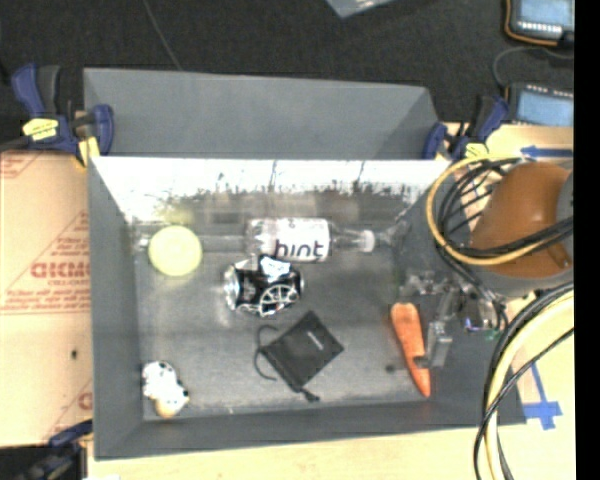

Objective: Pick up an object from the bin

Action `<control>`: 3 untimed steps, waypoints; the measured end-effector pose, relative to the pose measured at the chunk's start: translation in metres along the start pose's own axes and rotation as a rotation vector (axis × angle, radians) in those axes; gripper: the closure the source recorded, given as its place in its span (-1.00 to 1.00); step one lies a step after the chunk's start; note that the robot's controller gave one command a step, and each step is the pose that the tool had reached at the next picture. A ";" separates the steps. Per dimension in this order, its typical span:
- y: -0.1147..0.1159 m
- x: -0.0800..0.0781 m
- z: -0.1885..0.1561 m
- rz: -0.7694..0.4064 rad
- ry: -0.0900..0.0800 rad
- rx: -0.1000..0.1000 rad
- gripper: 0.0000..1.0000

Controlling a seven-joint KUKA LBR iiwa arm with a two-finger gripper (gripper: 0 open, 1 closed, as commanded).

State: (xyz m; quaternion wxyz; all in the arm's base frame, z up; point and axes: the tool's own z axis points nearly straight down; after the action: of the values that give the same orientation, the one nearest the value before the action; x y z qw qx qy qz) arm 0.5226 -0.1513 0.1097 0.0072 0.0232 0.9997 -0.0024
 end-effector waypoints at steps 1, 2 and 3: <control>0.029 -0.071 0.007 0.084 0.005 0.000 1.00; 0.029 -0.071 0.007 0.081 0.006 0.000 -1.00; 0.029 -0.071 0.007 0.081 0.006 0.000 -1.00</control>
Offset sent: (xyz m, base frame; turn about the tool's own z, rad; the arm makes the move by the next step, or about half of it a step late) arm 0.0000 0.0000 0.0000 0.0000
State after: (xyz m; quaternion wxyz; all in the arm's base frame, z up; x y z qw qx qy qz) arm 0.5949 -0.1260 0.1034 0.0043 0.0634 0.9980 -0.0022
